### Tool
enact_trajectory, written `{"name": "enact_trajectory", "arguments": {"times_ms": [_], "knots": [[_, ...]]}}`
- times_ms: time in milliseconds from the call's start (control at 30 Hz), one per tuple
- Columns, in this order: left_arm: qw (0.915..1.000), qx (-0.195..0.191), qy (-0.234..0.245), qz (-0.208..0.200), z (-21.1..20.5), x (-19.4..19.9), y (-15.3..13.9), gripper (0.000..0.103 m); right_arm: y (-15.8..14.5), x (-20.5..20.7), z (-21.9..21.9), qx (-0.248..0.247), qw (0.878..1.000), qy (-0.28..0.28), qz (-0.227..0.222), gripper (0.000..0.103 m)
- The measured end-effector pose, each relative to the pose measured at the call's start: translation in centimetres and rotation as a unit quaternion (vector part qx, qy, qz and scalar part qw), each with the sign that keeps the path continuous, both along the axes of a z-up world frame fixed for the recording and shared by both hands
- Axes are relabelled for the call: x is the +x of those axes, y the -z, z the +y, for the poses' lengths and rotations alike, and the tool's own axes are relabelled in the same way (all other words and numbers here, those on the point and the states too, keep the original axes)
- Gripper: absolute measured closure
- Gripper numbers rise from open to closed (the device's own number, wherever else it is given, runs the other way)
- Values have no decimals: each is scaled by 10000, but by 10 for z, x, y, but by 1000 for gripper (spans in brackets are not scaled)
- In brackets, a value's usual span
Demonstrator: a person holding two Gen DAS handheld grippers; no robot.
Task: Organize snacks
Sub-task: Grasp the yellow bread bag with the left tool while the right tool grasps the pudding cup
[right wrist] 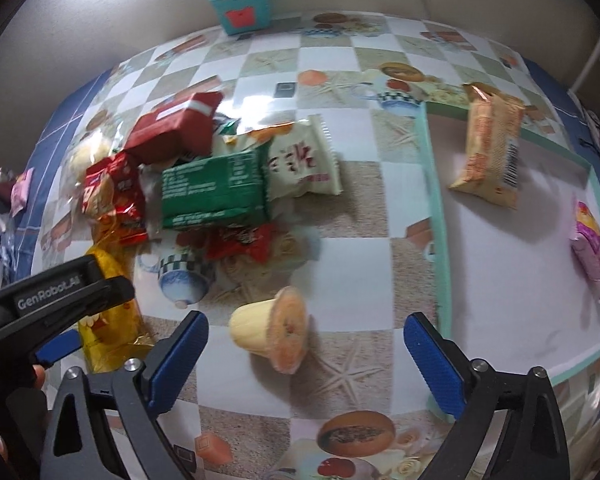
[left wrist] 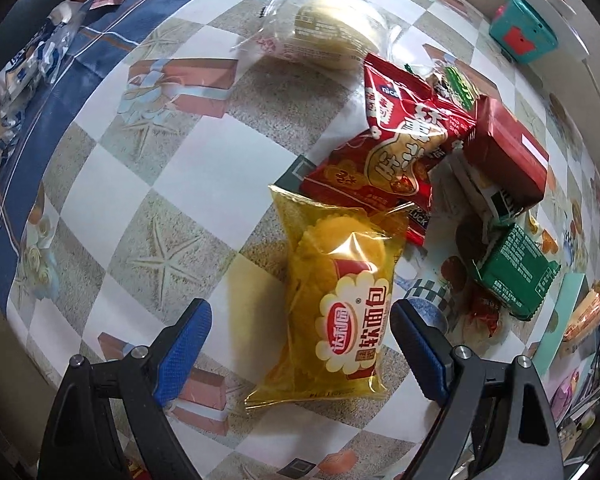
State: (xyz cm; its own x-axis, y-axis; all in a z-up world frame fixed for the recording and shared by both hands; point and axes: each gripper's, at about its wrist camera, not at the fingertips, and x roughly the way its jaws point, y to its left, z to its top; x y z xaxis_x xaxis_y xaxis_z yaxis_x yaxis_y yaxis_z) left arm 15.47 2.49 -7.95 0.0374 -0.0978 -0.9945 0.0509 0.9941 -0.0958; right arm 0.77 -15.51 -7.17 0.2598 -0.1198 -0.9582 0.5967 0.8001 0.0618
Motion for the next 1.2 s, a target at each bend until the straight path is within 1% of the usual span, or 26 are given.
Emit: {"name": "enact_trajectory", "arguments": {"times_ms": [133,200,267,300,367,433,533,600,667,900,1067,1200], "knots": [[10000,37,68,-20,-8,3,3,13,7,4,7,10,9999,-117,29,13],[9999,61,118,-27,-12,2,6,16,11,5,10,15,9998,-176,60,19],[9998,101,159,-35,-19,2,10,23,16,6,12,47,9997,-206,83,19],[9997,138,186,-49,-27,-1,19,24,19,6,13,68,9997,-215,115,21],[9994,219,259,-99,-31,-3,18,25,24,8,13,86,9996,-228,150,24],[9993,215,273,-109,-35,-4,17,27,27,9,15,78,9995,-245,173,29],[9992,220,307,-156,-41,-4,13,38,29,12,20,7,9995,-275,158,40],[9991,214,330,-171,-44,-4,12,44,28,13,22,14,9995,-307,113,51],[9991,199,337,-191,-47,-4,11,55,28,13,23,14,9995,-309,87,55],[9991,183,321,-214,-48,-7,3,59,22,11,15,50,9996,-284,31,57],[9987,70,325,-397,-42,-4,-19,59,8,8,13,52,9995,-282,-103,57],[9978,-65,282,-589,-38,-7,-40,59,-11,2,8,81,9992,-215,-320,57]]}}
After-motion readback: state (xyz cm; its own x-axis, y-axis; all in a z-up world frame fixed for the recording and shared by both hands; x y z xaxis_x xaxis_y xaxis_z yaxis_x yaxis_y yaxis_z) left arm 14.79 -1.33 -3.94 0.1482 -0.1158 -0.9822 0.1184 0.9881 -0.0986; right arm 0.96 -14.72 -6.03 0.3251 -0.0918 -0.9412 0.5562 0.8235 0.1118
